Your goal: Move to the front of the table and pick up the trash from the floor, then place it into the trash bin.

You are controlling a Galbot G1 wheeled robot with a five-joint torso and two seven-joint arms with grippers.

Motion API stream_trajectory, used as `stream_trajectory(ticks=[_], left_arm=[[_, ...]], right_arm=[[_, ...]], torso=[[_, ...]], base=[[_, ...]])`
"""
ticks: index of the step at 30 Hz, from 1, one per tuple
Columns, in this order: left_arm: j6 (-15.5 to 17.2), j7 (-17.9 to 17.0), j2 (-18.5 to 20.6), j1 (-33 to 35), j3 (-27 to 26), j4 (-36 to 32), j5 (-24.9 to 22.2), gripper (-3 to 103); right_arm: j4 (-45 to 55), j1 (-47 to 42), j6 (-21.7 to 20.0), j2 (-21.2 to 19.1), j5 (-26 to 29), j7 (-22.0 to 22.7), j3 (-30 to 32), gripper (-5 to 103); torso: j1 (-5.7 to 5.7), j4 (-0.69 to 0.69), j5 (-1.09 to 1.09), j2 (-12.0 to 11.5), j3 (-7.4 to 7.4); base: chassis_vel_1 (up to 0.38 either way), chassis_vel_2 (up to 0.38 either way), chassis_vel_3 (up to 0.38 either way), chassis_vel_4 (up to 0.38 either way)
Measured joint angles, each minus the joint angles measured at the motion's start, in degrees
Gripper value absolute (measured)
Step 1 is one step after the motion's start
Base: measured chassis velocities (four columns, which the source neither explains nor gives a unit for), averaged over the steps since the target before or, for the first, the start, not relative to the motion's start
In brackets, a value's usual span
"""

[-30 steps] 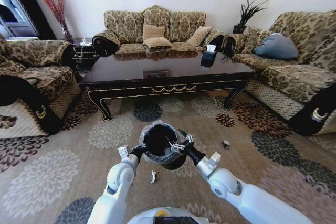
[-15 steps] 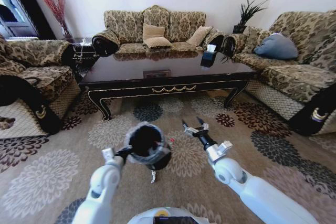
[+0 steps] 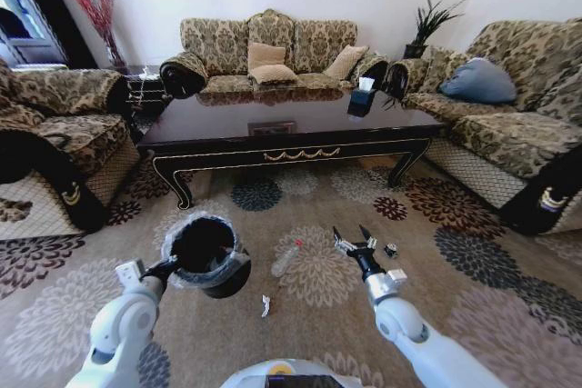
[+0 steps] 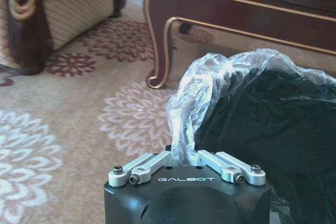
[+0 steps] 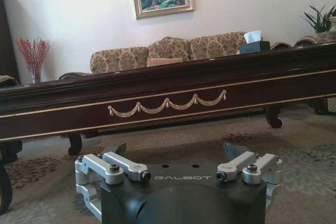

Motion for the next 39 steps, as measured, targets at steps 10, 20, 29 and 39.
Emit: stream_trajectory(ticks=[10, 20, 29, 39], left_arm=[[-0.74, 1.11, 1.96, 1.80, -8.14, 0.55, -2.95, 2], [-1.99, 1.86, 3.23, 1.61, -12.12, 4.41, -2.98, 2], [-2.53, 2.65, 2.57, 2.27, -12.55, 4.78, -2.87, 2], [-2.60, 2.87, 3.09, 1.84, -13.09, 4.80, -3.05, 2]], right_arm=[[-2.59, -3.48, 2.06, 3.46, -3.74, -1.03, 0.97, 100], [-5.75, -1.55, 2.18, 4.81, -6.94, -3.32, -3.79, 100], [-11.55, 3.96, 0.99, 4.02, -6.25, -1.02, -5.90, 100], [-16.67, 7.53, -2.05, 1.57, -1.72, 1.76, -2.20, 100]], torso=[[0.00, 0.00, 0.01, 0.00, 0.00], [0.00, 0.00, 0.01, 0.00, 0.00], [0.01, 0.00, 0.02, 0.00, 0.01], [0.00, -0.02, 0.02, 0.00, 0.01]], base=[[0.000, 0.000, 0.000, 0.000], [0.000, 0.000, 0.000, 0.000], [0.000, 0.000, 0.000, 0.000], [0.000, 0.000, 0.000, 0.000]])
